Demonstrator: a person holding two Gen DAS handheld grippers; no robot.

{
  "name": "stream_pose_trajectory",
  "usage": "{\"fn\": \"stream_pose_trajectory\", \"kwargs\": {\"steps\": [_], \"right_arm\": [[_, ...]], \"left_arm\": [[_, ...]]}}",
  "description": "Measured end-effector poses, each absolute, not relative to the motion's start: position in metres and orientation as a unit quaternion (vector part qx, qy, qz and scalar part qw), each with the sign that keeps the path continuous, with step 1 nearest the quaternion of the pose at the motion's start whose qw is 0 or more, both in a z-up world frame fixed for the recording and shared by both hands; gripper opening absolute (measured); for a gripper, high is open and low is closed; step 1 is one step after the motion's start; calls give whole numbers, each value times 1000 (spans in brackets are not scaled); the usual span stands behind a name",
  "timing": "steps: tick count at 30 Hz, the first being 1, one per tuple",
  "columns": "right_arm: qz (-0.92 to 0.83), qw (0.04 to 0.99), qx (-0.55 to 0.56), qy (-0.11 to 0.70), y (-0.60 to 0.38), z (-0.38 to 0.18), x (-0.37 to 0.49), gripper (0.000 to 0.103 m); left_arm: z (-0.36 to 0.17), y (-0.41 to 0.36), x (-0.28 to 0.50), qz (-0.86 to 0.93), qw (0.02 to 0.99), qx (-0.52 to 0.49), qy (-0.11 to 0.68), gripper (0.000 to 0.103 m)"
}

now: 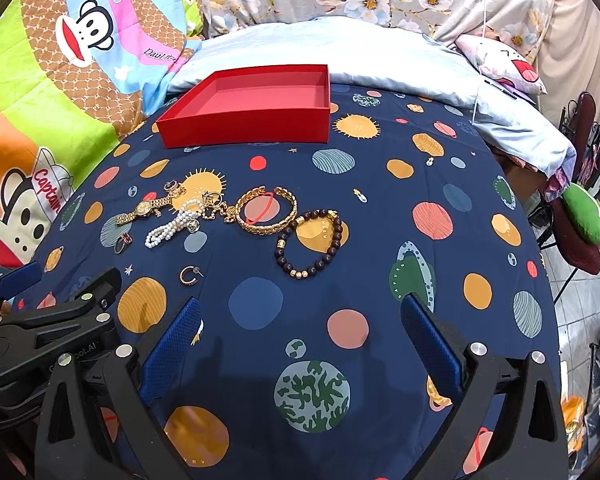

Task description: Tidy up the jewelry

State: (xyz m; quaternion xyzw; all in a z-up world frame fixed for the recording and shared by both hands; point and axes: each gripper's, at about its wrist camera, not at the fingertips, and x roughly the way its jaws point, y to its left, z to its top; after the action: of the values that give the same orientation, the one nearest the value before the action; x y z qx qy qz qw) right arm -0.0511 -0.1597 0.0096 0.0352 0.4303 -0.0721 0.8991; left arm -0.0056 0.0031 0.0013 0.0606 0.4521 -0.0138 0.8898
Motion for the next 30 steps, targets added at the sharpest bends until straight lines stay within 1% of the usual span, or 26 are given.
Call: {"fn": "stream_pose_trajectory", "kwargs": {"steps": [21, 30], "right_arm": [[-72, 898, 36, 433, -160, 7, -49, 98], [-64, 896, 50, 437, -166, 1, -43, 98]], "left_arm": [[-3, 2, -4, -16, 889, 58, 455, 98], [-12, 3, 1, -37, 883, 39, 467, 98]]}}
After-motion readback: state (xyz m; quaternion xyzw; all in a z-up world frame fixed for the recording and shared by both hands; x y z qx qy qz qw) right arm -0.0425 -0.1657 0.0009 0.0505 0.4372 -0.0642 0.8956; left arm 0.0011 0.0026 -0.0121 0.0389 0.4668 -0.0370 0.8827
